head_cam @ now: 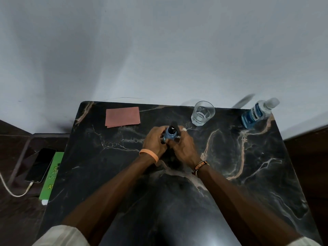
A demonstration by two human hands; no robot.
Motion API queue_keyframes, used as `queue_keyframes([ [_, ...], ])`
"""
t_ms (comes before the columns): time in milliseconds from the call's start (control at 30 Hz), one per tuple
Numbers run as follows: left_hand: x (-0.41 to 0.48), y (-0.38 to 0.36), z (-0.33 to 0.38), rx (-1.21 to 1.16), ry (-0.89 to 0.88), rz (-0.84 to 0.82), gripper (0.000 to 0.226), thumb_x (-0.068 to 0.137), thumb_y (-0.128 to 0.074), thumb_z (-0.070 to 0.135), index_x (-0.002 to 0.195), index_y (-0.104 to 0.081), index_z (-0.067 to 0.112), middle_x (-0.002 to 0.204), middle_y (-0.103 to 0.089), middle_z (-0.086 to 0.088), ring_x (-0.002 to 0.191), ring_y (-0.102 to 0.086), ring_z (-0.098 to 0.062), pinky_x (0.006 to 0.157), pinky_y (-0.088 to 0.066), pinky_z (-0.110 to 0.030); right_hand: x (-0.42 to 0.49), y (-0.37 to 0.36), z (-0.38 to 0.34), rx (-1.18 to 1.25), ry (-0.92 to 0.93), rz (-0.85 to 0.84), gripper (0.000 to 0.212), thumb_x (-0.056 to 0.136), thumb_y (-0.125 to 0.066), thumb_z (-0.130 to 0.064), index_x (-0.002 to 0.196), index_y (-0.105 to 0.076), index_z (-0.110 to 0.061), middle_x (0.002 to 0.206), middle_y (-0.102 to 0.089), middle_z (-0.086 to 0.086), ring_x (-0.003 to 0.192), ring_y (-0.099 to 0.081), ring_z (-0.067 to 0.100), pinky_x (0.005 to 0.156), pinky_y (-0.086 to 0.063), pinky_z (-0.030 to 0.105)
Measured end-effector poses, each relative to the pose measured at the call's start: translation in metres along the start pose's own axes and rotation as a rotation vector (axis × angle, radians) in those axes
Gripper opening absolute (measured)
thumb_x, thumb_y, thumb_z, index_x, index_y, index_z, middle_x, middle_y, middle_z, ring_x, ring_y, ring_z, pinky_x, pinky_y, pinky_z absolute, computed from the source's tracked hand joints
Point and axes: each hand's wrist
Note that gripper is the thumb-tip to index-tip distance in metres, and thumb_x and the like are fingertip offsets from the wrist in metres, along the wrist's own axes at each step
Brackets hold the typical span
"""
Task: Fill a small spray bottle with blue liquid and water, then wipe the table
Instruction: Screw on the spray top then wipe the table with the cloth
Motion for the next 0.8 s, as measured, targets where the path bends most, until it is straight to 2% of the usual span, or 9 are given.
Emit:
queue_keyframes([
  [133, 0.034, 0.007, -0.008, 0.036, 0.011, 0.053, 0.037, 0.081, -0.071, 0.019, 0.117, -0.064, 0.022, 0.108, -0.065, -0.003, 0.102, -0.057, -0.017, 0.090, -0.043, -0.025, 0.039, -0.007, -0.009, -0.007, -0.017, 0.051, 0.044, 0.084, -0.076, -0.024, 0.121, -0.056, -0.014, 0.106, -0.067, -0.001, 0.095, -0.065, 0.015, 0.080, -0.053, 0.029],
  [300, 0.074, 0.013, -0.022, 0.044, 0.022, 0.071, 0.033, 0.082, -0.066, 0.013, 0.114, -0.065, 0.018, 0.107, -0.066, -0.003, 0.101, -0.060, -0.019, 0.091, -0.049, -0.030, 0.081, -0.016, -0.017, -0.013, -0.102, 0.087, 0.040, 0.080, -0.076, -0.023, 0.113, -0.055, -0.020, 0.097, -0.064, -0.008, 0.093, -0.065, 0.017, 0.073, -0.046, 0.022],
  [433, 0.093, 0.013, -0.034, 0.017, 0.024, 0.092, 0.032, 0.080, -0.065, 0.009, 0.111, -0.066, 0.017, 0.104, -0.067, -0.005, 0.097, -0.062, -0.023, 0.088, -0.052, -0.038, 0.102, -0.026, -0.017, -0.033, -0.119, 0.087, 0.044, 0.080, -0.077, -0.025, 0.119, -0.057, -0.018, 0.109, -0.070, 0.002, 0.101, -0.066, 0.024, 0.087, -0.052, 0.037],
  [600, 0.102, 0.009, -0.048, -0.067, 0.057, 0.067, 0.032, 0.077, -0.062, 0.003, 0.107, -0.066, 0.014, 0.102, -0.066, -0.007, 0.093, -0.063, -0.026, 0.081, -0.055, -0.044, 0.112, -0.035, -0.011, -0.038, -0.127, 0.095, 0.043, 0.081, -0.075, -0.026, 0.120, -0.057, -0.019, 0.111, -0.070, 0.004, 0.102, -0.066, 0.026, 0.089, -0.053, 0.043],
  [667, 0.102, 0.009, -0.051, -0.100, 0.047, 0.063, 0.032, 0.077, -0.059, 0.004, 0.107, -0.065, 0.012, 0.101, -0.066, -0.008, 0.092, -0.064, -0.027, 0.079, -0.056, -0.046, 0.113, -0.039, -0.010, -0.035, -0.120, 0.108, 0.042, 0.082, -0.075, -0.026, 0.119, -0.057, -0.020, 0.108, -0.070, 0.001, 0.099, -0.067, 0.023, 0.087, -0.054, 0.042],
  [800, 0.102, 0.012, -0.050, -0.130, 0.042, 0.041, 0.035, 0.078, -0.059, 0.003, 0.111, -0.066, 0.010, 0.105, -0.067, -0.011, 0.096, -0.064, -0.028, 0.084, -0.054, -0.045, 0.112, -0.045, -0.006, -0.030, -0.118, 0.125, 0.039, 0.084, -0.073, -0.029, 0.119, -0.060, -0.017, 0.100, -0.070, -0.003, 0.095, -0.067, 0.018, 0.083, -0.055, 0.037],
])
Point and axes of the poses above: each hand's wrist, its own x-axis towards the middle knuckle, its own y-axis out of the back of the hand, z = x × y
